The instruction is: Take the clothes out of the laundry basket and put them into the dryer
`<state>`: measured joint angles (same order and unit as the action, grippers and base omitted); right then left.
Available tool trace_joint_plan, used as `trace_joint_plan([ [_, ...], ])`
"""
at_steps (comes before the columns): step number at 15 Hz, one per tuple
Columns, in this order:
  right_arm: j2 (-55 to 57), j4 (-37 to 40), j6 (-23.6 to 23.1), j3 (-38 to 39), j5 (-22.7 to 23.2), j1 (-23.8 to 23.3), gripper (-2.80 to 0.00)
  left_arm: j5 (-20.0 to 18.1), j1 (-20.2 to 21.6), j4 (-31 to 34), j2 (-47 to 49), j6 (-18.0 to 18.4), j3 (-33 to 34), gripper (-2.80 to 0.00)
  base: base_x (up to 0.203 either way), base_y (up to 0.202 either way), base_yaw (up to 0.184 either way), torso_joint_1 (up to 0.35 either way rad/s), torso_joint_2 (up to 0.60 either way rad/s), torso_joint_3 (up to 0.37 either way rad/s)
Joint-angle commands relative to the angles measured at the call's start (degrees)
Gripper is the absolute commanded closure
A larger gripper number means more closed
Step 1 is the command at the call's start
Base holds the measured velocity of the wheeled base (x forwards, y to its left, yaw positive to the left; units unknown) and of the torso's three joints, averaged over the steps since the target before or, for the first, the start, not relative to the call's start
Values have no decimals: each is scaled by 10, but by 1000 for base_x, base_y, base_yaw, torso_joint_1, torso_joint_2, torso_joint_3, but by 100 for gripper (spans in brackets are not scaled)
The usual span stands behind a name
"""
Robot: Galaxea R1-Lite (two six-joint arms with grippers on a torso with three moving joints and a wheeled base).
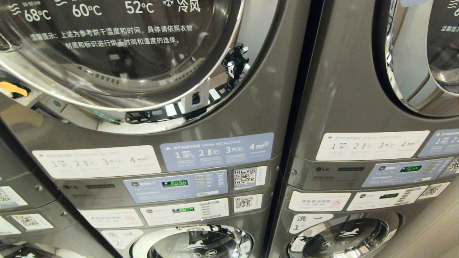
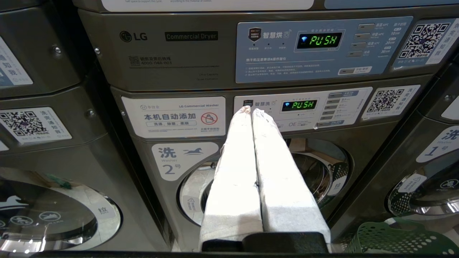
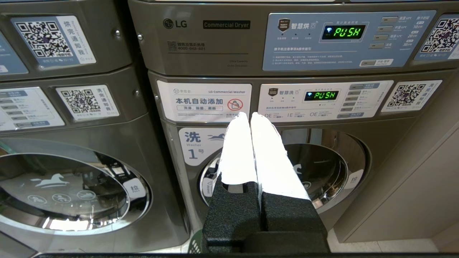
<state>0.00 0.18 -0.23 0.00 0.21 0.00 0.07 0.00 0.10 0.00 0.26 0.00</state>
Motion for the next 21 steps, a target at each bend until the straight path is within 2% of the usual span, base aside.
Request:
trace_joint_plan([
  [1, 0, 0, 0, 0, 0, 0, 0, 1, 0, 0, 0, 0, 1, 0, 0, 0, 0, 0, 0, 0],
  [21, 1, 0, 0, 0, 1, 0, 0, 0, 0, 0, 0, 0, 1, 0, 0, 0, 0, 0, 0, 0],
])
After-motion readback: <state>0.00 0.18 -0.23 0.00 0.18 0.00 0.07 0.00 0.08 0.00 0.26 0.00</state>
